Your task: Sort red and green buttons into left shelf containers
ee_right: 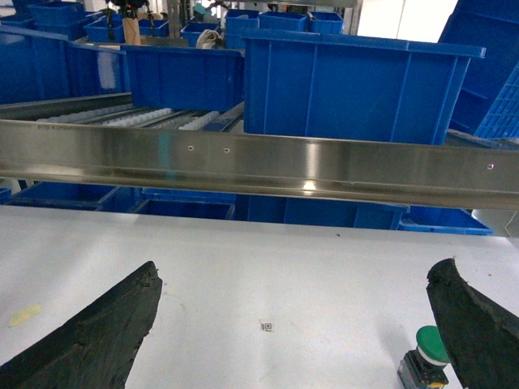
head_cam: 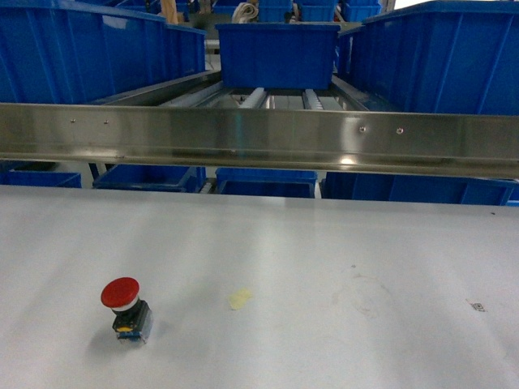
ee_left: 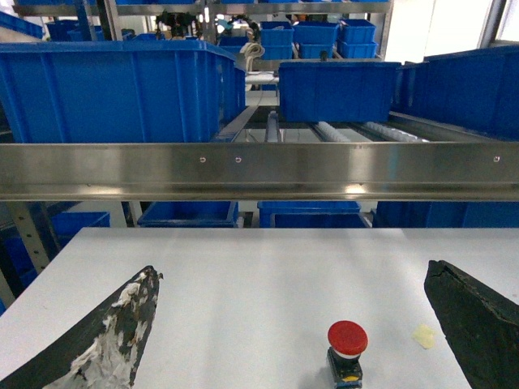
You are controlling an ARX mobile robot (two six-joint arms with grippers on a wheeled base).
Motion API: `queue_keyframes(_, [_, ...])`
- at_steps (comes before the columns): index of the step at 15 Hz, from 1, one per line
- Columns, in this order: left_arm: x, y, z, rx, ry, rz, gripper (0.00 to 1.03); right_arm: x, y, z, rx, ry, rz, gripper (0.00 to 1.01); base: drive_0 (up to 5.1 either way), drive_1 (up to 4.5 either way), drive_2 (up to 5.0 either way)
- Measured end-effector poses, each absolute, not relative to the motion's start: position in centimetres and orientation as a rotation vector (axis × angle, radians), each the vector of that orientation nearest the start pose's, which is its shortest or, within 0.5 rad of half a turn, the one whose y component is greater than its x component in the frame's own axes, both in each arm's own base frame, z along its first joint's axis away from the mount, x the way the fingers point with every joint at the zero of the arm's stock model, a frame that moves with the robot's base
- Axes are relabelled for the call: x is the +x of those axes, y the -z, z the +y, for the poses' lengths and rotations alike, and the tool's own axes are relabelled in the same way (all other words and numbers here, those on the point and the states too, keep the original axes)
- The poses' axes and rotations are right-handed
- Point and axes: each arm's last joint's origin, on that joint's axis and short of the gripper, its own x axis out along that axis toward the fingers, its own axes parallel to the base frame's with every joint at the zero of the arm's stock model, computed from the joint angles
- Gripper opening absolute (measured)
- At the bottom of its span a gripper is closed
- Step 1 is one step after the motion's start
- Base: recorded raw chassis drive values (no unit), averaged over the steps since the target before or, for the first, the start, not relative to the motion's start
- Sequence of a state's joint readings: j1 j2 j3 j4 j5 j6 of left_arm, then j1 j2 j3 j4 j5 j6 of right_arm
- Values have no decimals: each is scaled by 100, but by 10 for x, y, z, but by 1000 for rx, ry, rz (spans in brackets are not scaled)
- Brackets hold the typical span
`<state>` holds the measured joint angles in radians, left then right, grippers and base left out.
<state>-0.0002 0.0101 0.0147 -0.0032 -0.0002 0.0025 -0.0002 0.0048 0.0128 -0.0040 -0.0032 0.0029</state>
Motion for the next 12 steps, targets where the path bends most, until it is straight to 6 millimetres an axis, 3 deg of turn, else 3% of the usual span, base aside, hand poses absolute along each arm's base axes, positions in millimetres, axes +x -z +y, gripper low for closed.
queue_keyframes(12, [97,-167,0,2,0,-1,98,97,-167,0,3,-3,-4,98,0,0,0])
